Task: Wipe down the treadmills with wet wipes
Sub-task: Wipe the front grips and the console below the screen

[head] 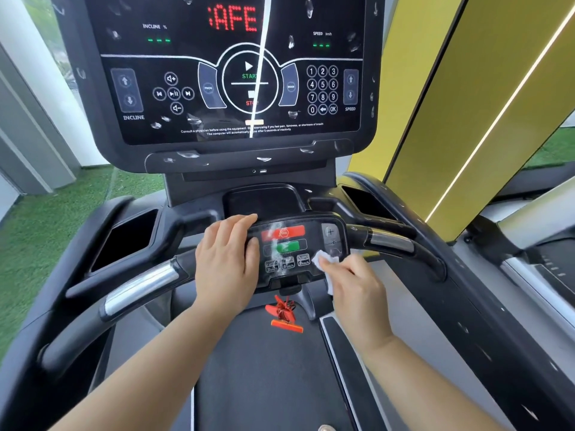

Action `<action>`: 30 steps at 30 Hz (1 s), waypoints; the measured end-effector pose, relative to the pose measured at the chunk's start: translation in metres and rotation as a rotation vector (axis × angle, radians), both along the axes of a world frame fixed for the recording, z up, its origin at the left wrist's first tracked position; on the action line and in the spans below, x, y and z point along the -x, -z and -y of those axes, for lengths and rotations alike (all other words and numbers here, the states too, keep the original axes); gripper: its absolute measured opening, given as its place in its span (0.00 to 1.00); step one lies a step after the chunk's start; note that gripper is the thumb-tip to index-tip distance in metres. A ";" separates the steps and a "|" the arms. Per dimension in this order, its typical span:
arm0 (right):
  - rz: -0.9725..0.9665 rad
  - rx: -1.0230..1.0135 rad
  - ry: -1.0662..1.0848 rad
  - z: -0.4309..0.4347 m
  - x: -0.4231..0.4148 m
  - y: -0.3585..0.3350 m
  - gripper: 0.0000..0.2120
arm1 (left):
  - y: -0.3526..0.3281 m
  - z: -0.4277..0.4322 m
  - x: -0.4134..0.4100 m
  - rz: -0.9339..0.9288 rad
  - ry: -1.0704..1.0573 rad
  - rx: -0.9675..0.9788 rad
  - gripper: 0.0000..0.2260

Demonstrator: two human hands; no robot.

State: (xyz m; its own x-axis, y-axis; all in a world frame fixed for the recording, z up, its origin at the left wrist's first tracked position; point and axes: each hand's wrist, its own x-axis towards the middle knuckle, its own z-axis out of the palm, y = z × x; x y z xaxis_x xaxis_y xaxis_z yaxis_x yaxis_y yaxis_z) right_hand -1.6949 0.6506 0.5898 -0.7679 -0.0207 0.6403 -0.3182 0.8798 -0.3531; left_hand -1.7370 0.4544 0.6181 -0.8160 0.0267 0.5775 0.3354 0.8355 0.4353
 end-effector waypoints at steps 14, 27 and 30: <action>0.025 -0.009 -0.094 0.033 0.002 -0.008 0.12 | 0.003 0.002 0.001 -0.027 0.010 0.021 0.19; 0.136 0.077 0.001 -0.017 0.032 -0.030 0.26 | 0.002 0.002 0.001 -0.027 0.005 0.027 0.19; 0.080 -0.024 0.007 -0.016 0.028 -0.030 0.18 | 0.002 0.002 0.001 -0.022 0.012 0.023 0.19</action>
